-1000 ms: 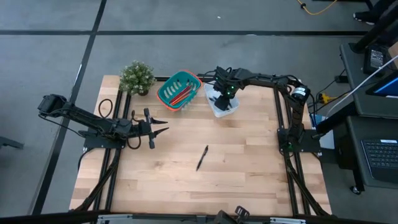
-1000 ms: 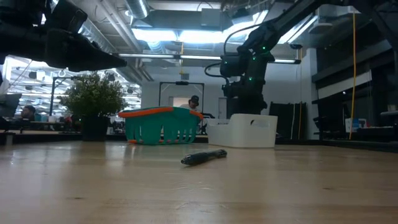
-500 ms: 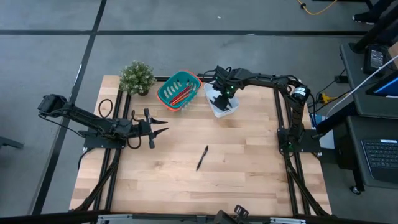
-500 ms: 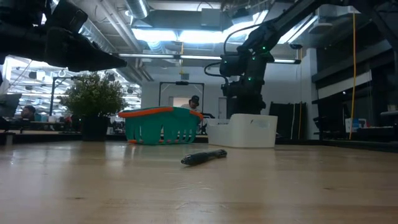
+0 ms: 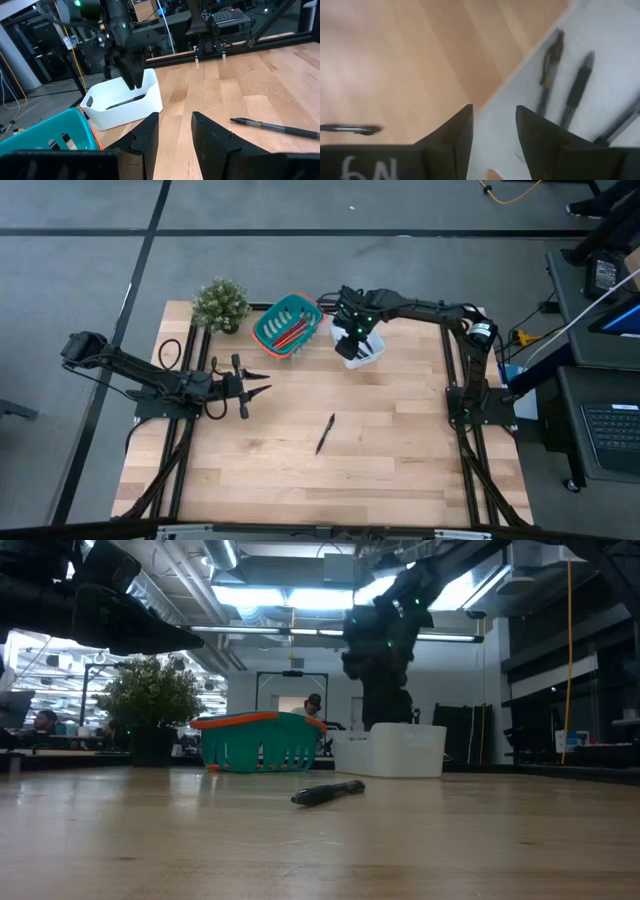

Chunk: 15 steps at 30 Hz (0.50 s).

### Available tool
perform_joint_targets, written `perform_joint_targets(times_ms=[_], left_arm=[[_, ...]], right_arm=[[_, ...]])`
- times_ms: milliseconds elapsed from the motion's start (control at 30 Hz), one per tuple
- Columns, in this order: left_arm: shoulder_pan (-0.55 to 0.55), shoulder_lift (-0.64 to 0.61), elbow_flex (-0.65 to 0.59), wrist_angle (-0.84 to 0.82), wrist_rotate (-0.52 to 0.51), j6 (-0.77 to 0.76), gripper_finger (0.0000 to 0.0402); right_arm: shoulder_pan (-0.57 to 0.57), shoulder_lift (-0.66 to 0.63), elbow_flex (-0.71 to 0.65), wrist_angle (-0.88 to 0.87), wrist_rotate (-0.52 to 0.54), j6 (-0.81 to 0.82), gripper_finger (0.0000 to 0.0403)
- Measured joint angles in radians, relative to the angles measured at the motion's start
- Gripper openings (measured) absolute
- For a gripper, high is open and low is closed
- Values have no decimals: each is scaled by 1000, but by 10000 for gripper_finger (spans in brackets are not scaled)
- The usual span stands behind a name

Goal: Sort pens & pencils
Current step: Put the black pen into the white bin

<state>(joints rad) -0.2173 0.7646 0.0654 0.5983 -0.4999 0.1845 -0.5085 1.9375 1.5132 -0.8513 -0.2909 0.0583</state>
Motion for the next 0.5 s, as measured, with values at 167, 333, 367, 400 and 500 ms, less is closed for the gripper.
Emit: perform_joint_targets(times_ms=[167,333,367,400,500], left_arm=[[0,0,0,0,0,-9,110],[0,0,0,0,0,-92,110],[0,0,0,0,0,-101,110],[0,0,0,0,0,-103,110],[0,0,0,0,0,-102,110]], right_arm=[[47,-2,99,-55,0,-11,149],[118,-3,135,-45,1,20,149],[139,-3,136,-42,3,13,149],[166,-3,135,-45,14,-6,149],[259,-3,135,-52,86,-89,149]])
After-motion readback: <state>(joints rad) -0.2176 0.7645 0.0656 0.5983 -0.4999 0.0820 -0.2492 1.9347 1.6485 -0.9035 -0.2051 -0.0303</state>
